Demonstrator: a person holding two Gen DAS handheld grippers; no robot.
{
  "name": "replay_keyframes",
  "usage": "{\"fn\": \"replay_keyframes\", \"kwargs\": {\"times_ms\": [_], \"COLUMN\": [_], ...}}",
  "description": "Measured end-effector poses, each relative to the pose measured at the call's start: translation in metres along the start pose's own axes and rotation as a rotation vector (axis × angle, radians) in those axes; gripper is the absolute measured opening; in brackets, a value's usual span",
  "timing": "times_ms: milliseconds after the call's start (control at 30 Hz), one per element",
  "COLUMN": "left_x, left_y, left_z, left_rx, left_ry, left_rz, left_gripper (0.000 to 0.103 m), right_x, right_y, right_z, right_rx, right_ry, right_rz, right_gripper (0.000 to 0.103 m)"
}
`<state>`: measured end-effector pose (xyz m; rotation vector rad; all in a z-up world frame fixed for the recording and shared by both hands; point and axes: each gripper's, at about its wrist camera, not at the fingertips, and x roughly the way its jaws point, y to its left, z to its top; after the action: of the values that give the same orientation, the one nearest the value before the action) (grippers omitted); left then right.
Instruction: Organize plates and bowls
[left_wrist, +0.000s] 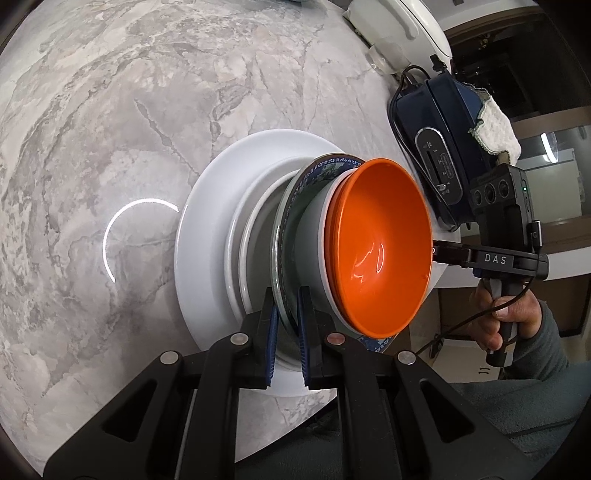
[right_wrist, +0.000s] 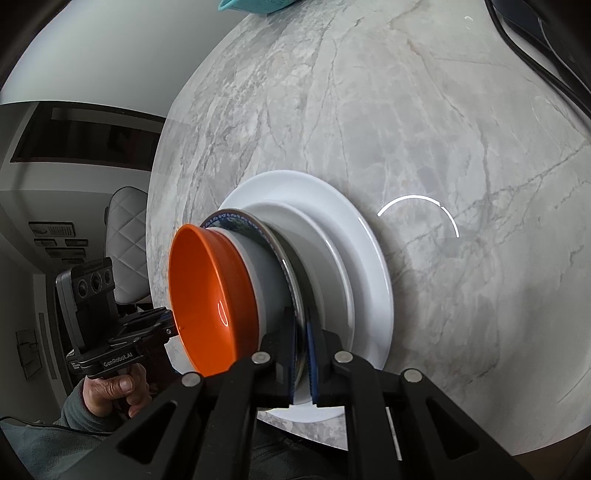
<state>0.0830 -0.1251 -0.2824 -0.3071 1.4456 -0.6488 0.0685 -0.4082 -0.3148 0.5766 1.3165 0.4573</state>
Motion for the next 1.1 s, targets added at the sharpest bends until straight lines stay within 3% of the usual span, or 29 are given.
{"fn": "replay_keyframes", "kwargs": {"times_ms": [200, 267, 300, 333, 400, 467, 500, 633, 800, 867, 933, 1000, 1100], "left_x": [-0.008, -0.017, -0.023, -0.029, -0.046, -0.062, -0.068, -0.092, -0.128, -0.144, -0.156, -0.164, -0.173], "left_y": [-0.002, -0.006, -0.009, -0.010, -0.011, -0.016, -0.021, -0.044, -0.091, -0.106, -0.111, -0.112, -0.110], "left_z": [-0.007, -0.011, -0.013, -0.016, -0.023, -0.033, -0.038, -0.053, -0.056, -0.056, -0.055, -0.056, -0.071], "left_rx": [-0.031, -0.024, -0.019, -0.018, -0.035, -0.046, -0.048, -0.041, 0.035, 0.013, -0.068, -0.098, -0.121], "left_ry": [-0.048, -0.073, -0.087, -0.107, -0.162, -0.215, -0.236, -0.324, -0.444, -0.487, -0.483, -0.472, -0.496], "left_rz": [0.039, 0.087, 0.124, 0.143, 0.118, 0.145, 0.163, 0.311, 0.506, 0.605, 0.698, 0.712, 0.618], "left_gripper": [0.020, 0.036, 0.059, 0.074, 0.084, 0.095, 0.100, 0.102, 0.102, 0.102, 0.102, 0.102, 0.102], "right_x": [0.001, -0.001, -0.003, -0.006, -0.014, -0.025, -0.030, -0.052, -0.080, -0.090, -0.099, -0.106, -0.113], "right_y": [0.000, 0.002, 0.002, 0.002, -0.002, -0.006, -0.008, -0.008, 0.017, 0.032, 0.048, 0.066, 0.094], "right_z": [0.001, 0.000, -0.001, -0.002, -0.004, -0.006, -0.006, -0.006, -0.006, -0.009, -0.015, -0.023, -0.041], "right_rx": [-0.017, -0.023, -0.029, -0.032, -0.023, -0.012, -0.009, -0.026, -0.106, -0.136, -0.163, -0.189, -0.238], "right_ry": [-0.003, -0.010, -0.015, -0.020, -0.037, -0.063, -0.077, -0.127, -0.212, -0.262, -0.311, -0.360, -0.421], "right_rz": [-0.006, -0.015, -0.024, -0.034, -0.043, -0.024, -0.028, -0.071, -0.142, -0.172, -0.179, -0.191, -0.219], "right_gripper": [0.010, 0.015, 0.017, 0.023, 0.037, 0.060, 0.063, 0.087, 0.095, 0.101, 0.103, 0.103, 0.103]}}
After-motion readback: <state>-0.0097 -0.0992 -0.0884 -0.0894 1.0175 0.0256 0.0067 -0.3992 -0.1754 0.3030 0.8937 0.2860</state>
